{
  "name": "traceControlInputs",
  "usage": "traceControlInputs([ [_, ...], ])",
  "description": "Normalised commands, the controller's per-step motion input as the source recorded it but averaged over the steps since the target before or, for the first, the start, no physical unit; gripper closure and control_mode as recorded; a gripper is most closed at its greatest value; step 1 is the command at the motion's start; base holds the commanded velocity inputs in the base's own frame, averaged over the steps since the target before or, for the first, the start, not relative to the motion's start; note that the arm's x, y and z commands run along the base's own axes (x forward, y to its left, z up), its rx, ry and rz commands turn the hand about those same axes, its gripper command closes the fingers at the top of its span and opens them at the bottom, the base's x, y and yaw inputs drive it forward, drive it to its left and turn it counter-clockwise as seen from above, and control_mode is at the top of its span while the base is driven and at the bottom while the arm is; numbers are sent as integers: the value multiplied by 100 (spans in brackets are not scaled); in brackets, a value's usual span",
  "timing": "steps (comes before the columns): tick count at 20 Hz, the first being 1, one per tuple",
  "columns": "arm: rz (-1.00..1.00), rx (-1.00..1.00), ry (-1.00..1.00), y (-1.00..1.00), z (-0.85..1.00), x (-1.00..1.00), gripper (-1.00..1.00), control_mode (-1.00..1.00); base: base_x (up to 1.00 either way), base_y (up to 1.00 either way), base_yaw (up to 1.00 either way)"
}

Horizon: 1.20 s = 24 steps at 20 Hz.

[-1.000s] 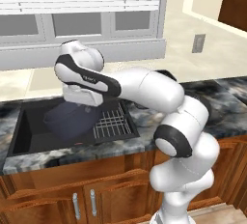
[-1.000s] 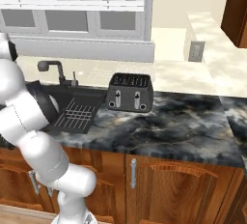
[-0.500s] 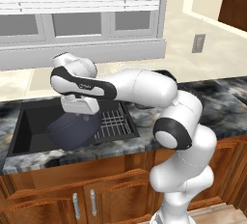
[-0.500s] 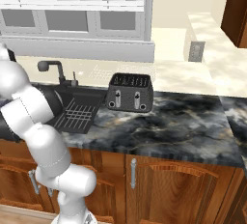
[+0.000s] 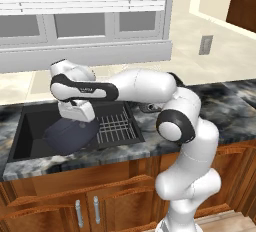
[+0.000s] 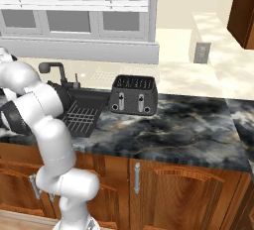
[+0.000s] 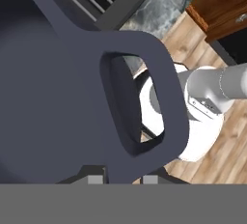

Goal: Move the pot and pan from the stove into the sink.

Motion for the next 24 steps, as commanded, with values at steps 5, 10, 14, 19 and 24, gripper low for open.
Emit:
traceControlInputs([
  [5, -11, 0, -5, 33, -9, 50, 100, -100, 0, 0, 0],
  [10, -14, 0, -7, 24, -12, 45, 100, -100, 0, 0, 0],
  [14, -5, 0, -6, 9, -5, 14, 100, -100, 0, 0, 0],
  [19, 0, 0, 0, 0, -3, 1, 100, -100, 0, 0, 0],
  [24, -2, 0, 0, 1, -18, 21, 100, -100, 0, 0, 0],
])
